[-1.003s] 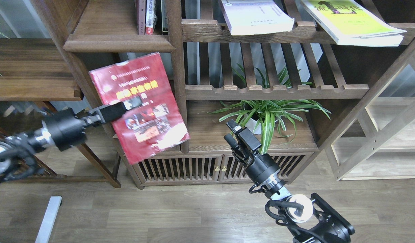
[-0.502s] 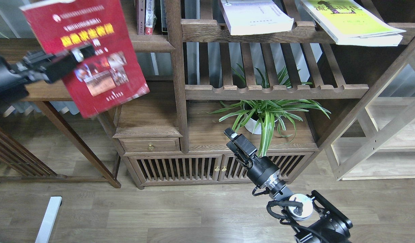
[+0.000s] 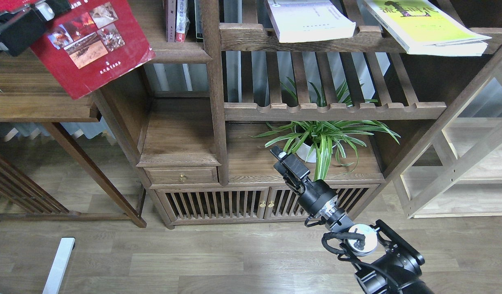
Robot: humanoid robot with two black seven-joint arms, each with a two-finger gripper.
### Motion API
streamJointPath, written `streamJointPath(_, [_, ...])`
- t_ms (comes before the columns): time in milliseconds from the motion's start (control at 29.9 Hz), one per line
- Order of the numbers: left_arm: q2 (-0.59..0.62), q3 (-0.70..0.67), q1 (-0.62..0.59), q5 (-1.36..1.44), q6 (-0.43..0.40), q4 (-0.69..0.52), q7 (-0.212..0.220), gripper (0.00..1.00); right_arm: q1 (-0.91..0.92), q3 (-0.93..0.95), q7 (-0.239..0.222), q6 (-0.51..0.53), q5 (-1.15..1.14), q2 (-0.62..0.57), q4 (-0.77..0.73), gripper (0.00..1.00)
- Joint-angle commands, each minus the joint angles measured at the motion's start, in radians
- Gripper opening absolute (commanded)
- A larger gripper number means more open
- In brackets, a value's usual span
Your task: Organize books on shelf
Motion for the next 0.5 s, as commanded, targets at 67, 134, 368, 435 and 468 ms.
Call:
streamJointPath(67, [-0.011, -0.009, -0.002, 0.002, 0.148, 0.009, -0.025, 0.02, 0.011, 0.000, 0.002, 0.000, 0.000, 0.000, 0.000, 0.95])
streamJointPath(134, [-0.011, -0.011, -0.002, 0.002, 0.192, 0.009, -0.042, 0.02, 0.011, 0.000, 0.003, 0.000, 0.000, 0.000, 0.000, 0.95])
streamJointPath(368, [-0.012, -0.010, -0.006, 0.008, 0.264, 0.009, -0.052, 0.02, 0.011, -0.003, 0.006, 0.000, 0.000, 0.000, -0.001, 0.95])
streamJointPath(435, [-0.012, -0.006, -0.008, 0.024, 0.290, 0.005, -0.052, 0.02, 0.013, -0.003, 0.006, 0.000, 0.000, 0.000, -0.003, 0.95])
streamJointPath(468, [-0.012, -0.005, -0.010, 0.031, 0.303, 0.003, -0.052, 0.02, 0.014, -0.005, 0.006, 0.000, 0.000, 0.000, -0.003, 0.95])
